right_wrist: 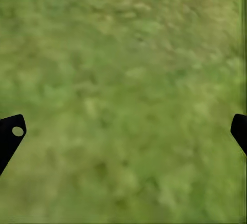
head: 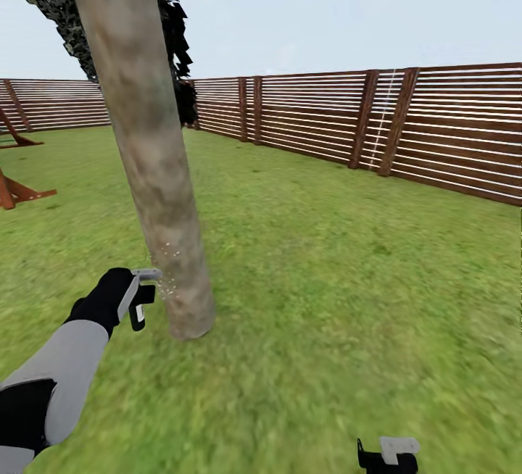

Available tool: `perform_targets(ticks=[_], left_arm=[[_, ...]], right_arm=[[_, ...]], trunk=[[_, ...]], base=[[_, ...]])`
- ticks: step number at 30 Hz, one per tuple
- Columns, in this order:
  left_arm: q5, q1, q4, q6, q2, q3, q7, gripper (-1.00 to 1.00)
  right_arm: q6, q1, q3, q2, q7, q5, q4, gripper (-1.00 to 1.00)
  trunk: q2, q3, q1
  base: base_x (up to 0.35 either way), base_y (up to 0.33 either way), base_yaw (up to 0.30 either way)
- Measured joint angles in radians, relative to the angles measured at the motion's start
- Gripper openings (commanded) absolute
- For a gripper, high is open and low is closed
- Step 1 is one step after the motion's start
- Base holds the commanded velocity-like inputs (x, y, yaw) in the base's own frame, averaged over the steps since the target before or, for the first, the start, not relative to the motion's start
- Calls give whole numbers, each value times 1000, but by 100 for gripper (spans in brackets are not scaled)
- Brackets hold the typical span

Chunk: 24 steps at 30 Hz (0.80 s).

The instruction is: In the garden, pick up the pesticide atomizer on the floor and spray pesticide onto both trees until each tree trunk is fully covered.

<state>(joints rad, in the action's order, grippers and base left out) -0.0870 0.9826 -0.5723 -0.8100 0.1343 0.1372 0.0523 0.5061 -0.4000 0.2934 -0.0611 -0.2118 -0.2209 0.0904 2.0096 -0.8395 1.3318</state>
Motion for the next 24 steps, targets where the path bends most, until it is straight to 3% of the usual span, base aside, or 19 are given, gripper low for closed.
perform_targets(ticks=[9, 13, 15, 24], left_arm=[[-2, -6, 0, 3, 3, 0, 0, -100], [-12, -16, 3, 9, 28, 3, 2, -100], [-13, -20, 14, 10, 49, 2, 3, -100], [-10, -39, 18, 11, 47, 0, 13, -100]], right_arm=[[0, 0, 0, 0, 0, 0, 0, 100], [0, 0, 0, 0, 0, 0, 0, 100], [0, 0, 0, 1, 0, 0, 0, 100], [0, 0, 0, 2, 0, 0, 0, 100]], trunk=[[0, 0, 0], [0, 0, 0], [0, 0, 0], [0, 0, 0]], base=[[0, -276, 0], [0, -276, 24], [0, -276, 225], [6, -276, 242]])
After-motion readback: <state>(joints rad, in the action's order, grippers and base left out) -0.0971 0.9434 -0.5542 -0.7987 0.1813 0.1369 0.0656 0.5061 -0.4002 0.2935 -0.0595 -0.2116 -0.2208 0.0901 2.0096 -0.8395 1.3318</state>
